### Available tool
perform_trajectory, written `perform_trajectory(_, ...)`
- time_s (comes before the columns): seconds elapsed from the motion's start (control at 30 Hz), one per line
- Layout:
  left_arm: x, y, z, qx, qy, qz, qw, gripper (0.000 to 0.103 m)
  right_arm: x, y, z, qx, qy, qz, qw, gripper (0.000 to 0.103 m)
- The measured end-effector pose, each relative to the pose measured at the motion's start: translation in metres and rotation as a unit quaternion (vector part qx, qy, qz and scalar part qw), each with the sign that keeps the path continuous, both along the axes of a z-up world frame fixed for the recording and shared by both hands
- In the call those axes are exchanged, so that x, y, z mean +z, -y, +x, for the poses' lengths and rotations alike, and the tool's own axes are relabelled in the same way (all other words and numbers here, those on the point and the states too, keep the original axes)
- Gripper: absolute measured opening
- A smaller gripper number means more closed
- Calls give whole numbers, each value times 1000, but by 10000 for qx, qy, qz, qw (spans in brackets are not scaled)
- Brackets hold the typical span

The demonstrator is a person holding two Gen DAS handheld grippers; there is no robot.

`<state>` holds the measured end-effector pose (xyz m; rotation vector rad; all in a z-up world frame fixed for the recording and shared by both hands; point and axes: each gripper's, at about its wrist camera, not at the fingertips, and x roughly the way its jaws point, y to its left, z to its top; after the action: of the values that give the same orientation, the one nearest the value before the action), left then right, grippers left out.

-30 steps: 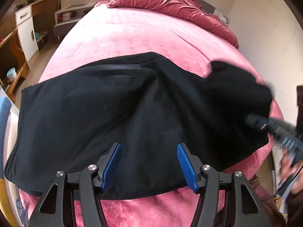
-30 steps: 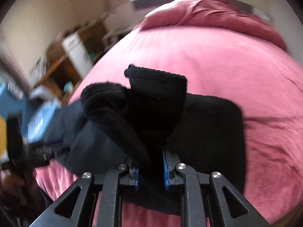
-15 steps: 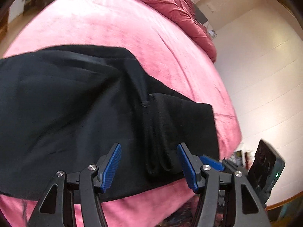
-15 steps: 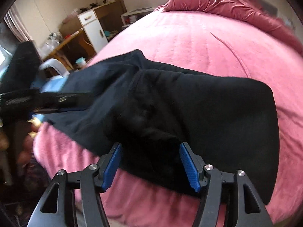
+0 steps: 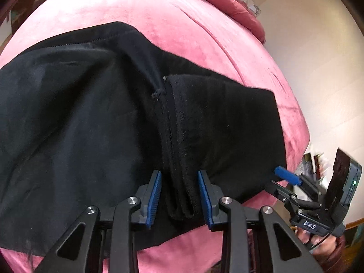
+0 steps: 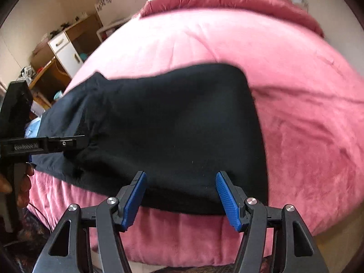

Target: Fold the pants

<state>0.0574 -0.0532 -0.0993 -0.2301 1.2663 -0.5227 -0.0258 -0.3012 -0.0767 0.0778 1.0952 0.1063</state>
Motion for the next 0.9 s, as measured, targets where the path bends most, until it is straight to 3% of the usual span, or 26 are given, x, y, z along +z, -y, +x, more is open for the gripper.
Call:
perform_trajectory(0.2, 8, 14, -15, -55, 475, 465, 9978, 41, -16, -15, 3, 217, 6, -444, 9988, 66)
perform_trajectory(0.47, 44, 12, -45, 224, 1428, 1262, 9814, 45, 0, -24, 4, 118, 180, -553, 9982, 67)
perform_trajectory(0.9, 81, -74, -68, 1130, 1858, 1943, 9565, 46, 13, -101, 37, 840, 396, -364, 9950, 67)
